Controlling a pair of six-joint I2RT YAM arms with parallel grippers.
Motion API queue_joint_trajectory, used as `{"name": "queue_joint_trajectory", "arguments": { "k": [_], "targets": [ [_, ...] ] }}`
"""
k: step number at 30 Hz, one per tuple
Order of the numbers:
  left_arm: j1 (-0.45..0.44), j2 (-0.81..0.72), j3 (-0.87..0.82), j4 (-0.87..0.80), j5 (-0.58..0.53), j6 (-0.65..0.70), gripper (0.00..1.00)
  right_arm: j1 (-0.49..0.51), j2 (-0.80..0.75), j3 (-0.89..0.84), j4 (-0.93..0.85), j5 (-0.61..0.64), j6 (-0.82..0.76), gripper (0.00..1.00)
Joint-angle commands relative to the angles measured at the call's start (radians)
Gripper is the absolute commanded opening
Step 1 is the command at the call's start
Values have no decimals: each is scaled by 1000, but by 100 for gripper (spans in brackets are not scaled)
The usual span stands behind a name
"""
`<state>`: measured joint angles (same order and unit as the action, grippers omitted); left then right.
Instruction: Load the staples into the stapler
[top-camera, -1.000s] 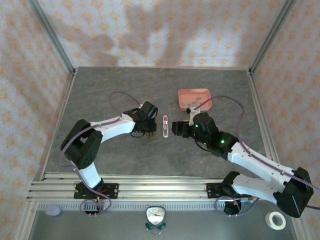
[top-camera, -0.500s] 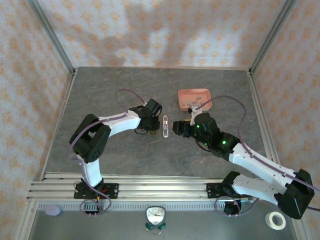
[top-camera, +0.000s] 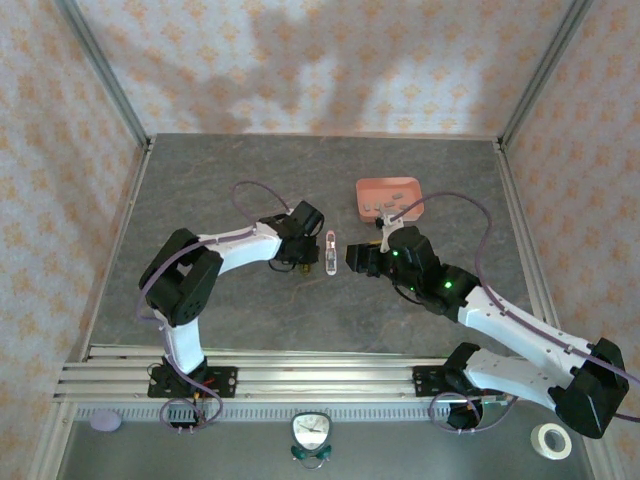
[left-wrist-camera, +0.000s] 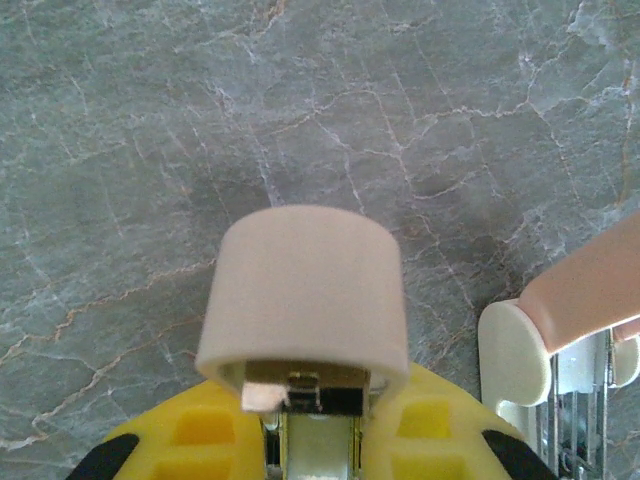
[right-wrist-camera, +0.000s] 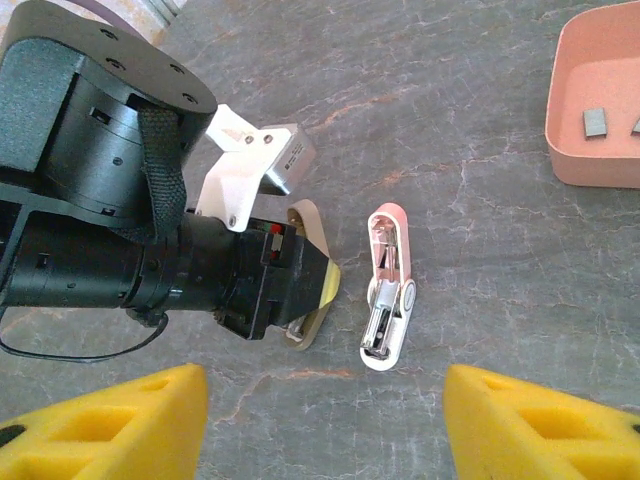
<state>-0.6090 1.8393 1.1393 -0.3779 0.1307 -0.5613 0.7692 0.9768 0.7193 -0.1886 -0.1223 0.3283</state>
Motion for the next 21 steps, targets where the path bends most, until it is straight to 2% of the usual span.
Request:
{"name": "queue_joint_trajectory", "arguments": {
  "k": [1,7,12,21],
  "targets": [
    [-9,-32,-32,-14,0,-25,16,-2,-5,29,-12,25,-17,63],
    [-10,-25,-29,-16,13,-27,22,-2,8,38,-14,16,-14,63],
    [-14,-58,-31,-47,-1,-23,37,-3,9,60,-34,45,-28,63],
    [-7,-252,-43,-119,-33,-3,58,-2,121,209,-183,102,-70,64]
  ]
}}
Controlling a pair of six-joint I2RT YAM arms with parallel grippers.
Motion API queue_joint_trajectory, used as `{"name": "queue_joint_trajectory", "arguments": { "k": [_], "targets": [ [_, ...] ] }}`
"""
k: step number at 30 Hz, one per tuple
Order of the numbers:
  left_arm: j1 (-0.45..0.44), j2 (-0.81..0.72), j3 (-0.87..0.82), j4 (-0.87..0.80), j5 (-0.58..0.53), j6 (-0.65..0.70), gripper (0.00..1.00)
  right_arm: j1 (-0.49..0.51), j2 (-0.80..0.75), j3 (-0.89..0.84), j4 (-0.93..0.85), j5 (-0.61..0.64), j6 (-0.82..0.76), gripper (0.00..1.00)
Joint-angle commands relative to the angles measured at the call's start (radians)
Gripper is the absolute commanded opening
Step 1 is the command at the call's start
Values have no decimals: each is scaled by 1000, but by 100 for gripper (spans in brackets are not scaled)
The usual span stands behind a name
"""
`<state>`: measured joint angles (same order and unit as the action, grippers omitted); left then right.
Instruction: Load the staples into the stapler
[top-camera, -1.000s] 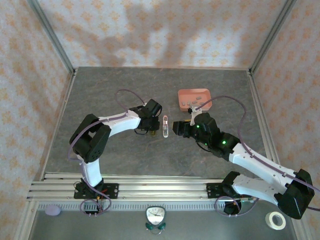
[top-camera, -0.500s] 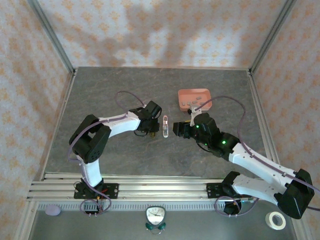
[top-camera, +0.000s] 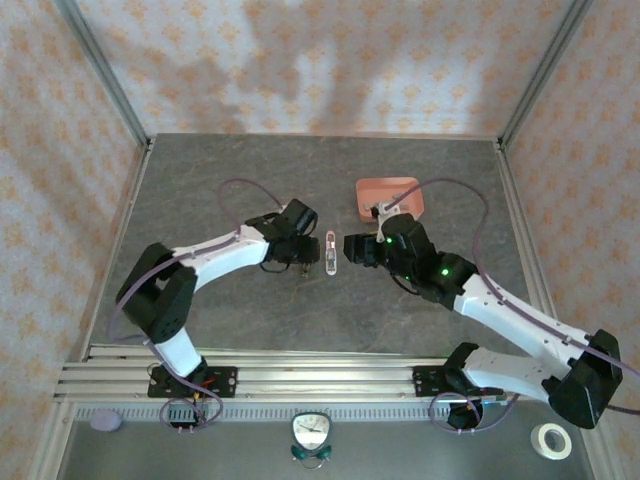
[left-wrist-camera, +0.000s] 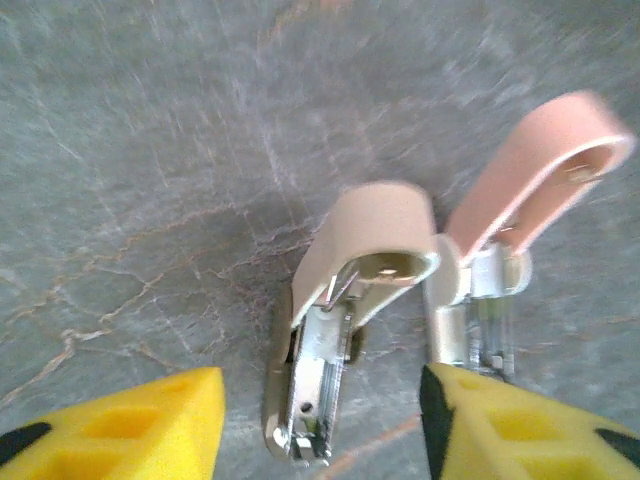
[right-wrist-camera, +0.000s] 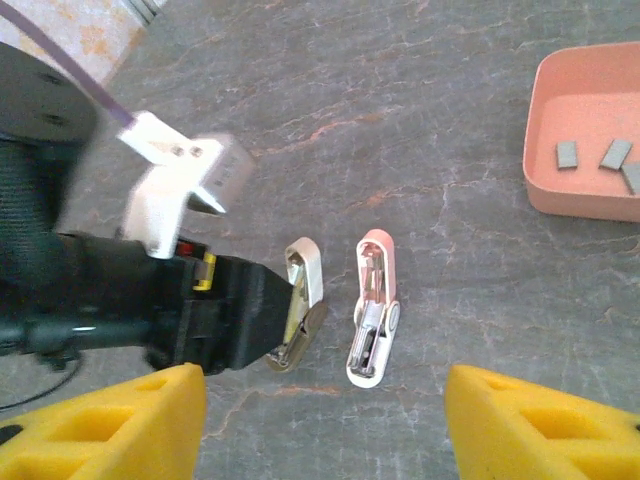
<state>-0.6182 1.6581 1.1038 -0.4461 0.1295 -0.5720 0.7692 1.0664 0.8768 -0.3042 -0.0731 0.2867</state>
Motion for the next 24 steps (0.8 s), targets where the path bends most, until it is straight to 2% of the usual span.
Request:
{"name": "queue_joint_trajectory", "arguments": {
  "k": [1,4,7,11,18,24],
  "targets": [
    [6,-93,-15,-51,-19,12,62,-2,52,70,-74,63,-33,64],
    [45,-146,-41,-37,85,0,68,-15,111,138,-110,81,-55,65],
    [97,-199,-59,-46,205,-61,71,-79,222,229,-179,33,-18,65],
    [152,-252,-26,-171,308,-140,71,-172,372,358,-274,-59,34,63],
    [194,-383,-95,-107,463,-49,71,-272,653,609,-439,-83,30,61],
    [202,-397,-77,-65,626,31,70,-382,846,781,-513,-110,-1,61]
  ]
}}
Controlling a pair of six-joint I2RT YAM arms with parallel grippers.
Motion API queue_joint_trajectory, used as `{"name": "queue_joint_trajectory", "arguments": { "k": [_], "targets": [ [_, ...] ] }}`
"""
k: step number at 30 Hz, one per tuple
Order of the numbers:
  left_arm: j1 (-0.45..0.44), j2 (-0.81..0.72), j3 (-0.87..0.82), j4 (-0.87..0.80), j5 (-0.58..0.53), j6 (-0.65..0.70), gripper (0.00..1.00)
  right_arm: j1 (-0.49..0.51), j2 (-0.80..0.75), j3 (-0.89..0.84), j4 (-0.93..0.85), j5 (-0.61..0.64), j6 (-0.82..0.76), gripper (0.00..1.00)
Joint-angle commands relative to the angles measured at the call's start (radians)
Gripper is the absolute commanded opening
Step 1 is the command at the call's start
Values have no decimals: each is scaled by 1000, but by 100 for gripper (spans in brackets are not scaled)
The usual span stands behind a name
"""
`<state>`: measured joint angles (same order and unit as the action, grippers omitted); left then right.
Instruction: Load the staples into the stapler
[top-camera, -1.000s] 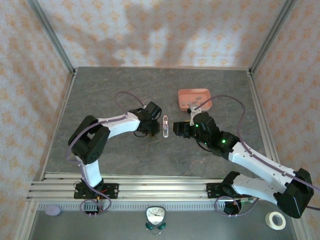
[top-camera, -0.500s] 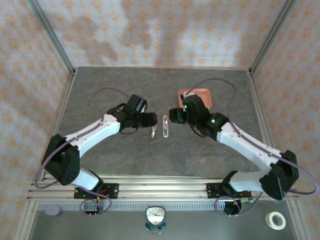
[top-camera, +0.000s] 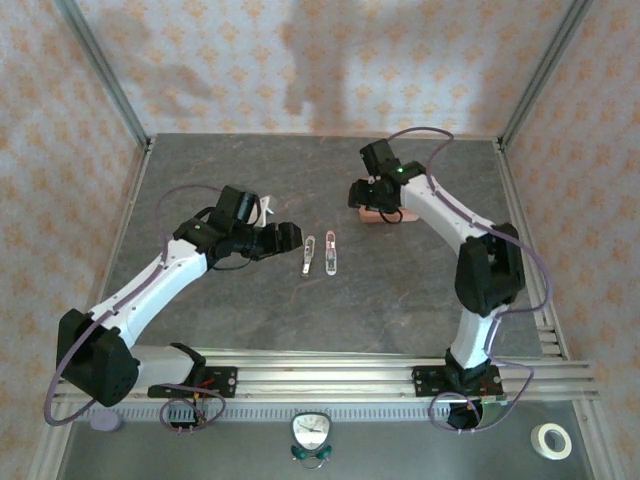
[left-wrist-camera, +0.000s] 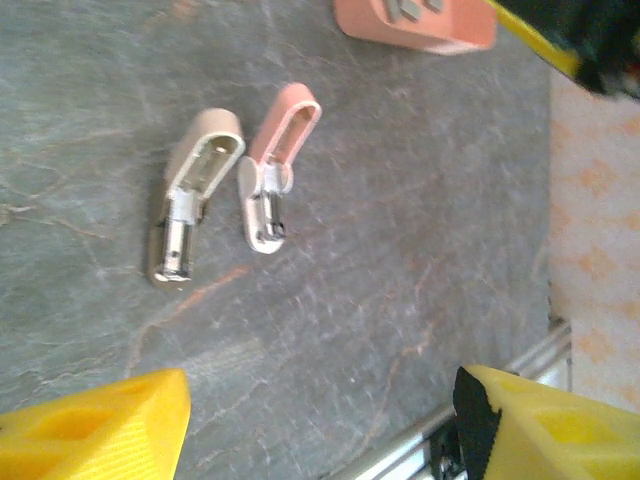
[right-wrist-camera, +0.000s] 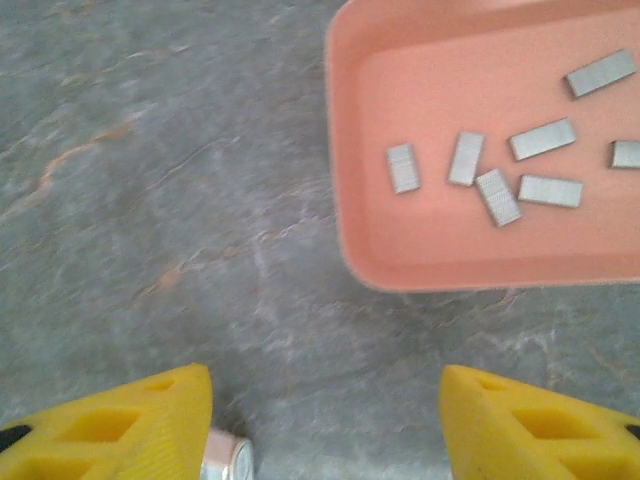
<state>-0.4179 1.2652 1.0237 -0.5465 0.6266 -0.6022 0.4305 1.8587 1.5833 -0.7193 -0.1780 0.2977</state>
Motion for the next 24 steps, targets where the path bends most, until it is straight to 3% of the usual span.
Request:
{"name": "queue_joint_trajectory", "arguments": {
  "k": [1,7,17,21,24],
  "targets": [
    [2,-6,-3,65,165,62,70,-61,89,108,-116,-3,-23,61],
    [4,-7,-30,129,275,157,69,-134,252,267,-195,15,-73,61],
    [5,35,9,96,342,249,69,-153,404,379,-249,-4,-118,58],
    [5,41,61,-8,230,308,69,-154,429,376,-260,-18,-119,57],
    [4,94,197,-248,-54,321,69,-153,432,368,-284,-32,-125,56]
  ]
}}
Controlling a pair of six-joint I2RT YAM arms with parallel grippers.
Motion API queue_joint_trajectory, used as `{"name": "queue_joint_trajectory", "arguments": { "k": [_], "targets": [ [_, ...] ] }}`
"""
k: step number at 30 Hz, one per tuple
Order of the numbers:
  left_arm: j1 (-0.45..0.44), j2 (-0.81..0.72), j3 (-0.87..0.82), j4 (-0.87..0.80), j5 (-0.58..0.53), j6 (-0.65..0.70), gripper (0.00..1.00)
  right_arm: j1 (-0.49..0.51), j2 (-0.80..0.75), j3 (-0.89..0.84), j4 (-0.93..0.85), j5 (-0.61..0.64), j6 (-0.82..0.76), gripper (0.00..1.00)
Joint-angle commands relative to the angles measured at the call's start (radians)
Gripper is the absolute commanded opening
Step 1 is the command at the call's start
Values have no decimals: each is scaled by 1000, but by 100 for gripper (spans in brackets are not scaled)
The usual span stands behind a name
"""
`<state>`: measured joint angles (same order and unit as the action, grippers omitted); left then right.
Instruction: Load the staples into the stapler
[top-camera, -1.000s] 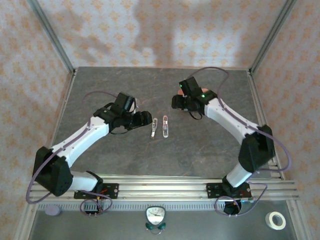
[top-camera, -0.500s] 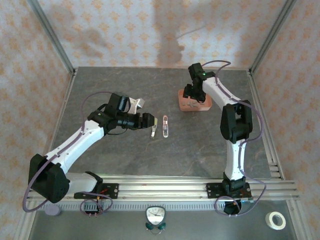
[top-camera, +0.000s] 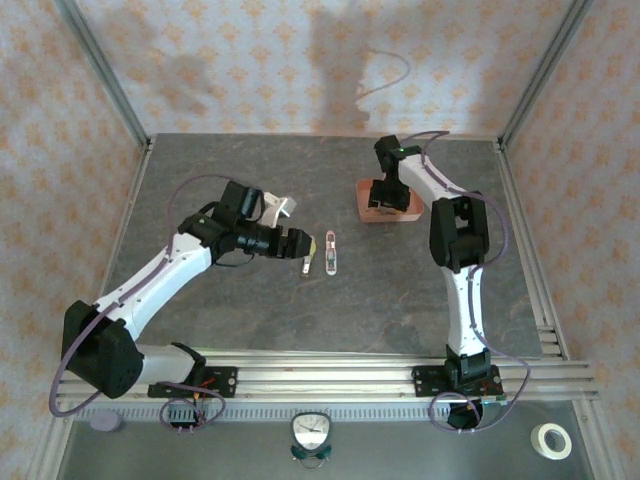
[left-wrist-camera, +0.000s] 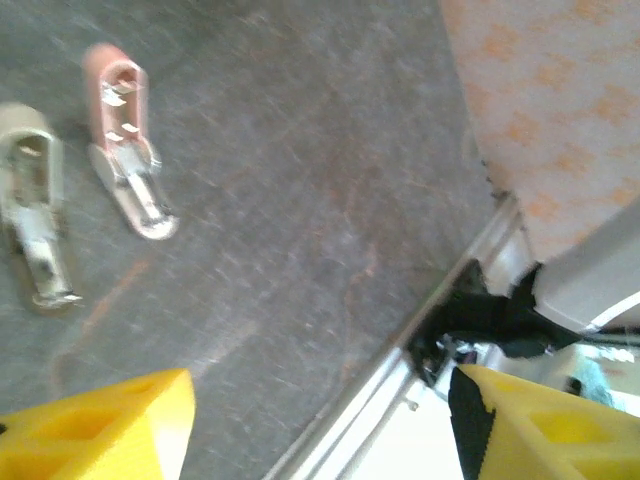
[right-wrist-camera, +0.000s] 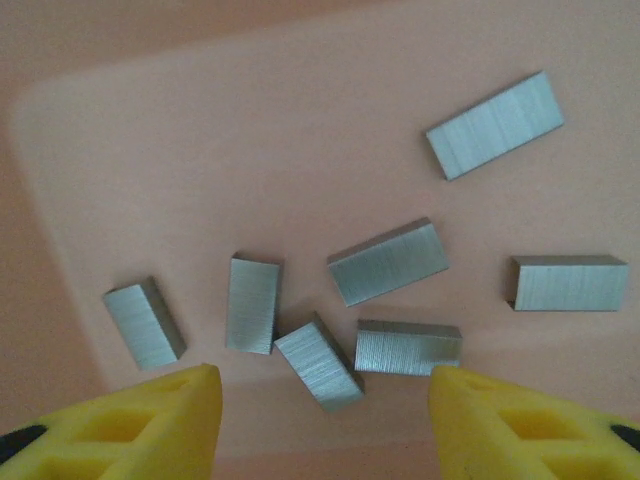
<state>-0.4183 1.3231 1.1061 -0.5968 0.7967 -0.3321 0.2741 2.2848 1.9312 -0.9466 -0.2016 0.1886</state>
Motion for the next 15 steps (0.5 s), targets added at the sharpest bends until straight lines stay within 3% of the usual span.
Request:
{"name": "queue_joint_trajectory", "arguments": {
  "k": [1,5,7,15],
  "targets": [
    [5,78,195,-312,-319,51,70,4,3,11,-62,-17,-18,56],
    [5,242,456,-673,-486,27,78,5,-15,-28,-82,-42,-21,54],
    [3,303,532,-789,-500,-5,79,6,-27,-55,-90,-51,-19,53],
    [-32,371,669,-913,-632,-147,74,42,-119,-182,-116,-37,8,53]
  ]
}}
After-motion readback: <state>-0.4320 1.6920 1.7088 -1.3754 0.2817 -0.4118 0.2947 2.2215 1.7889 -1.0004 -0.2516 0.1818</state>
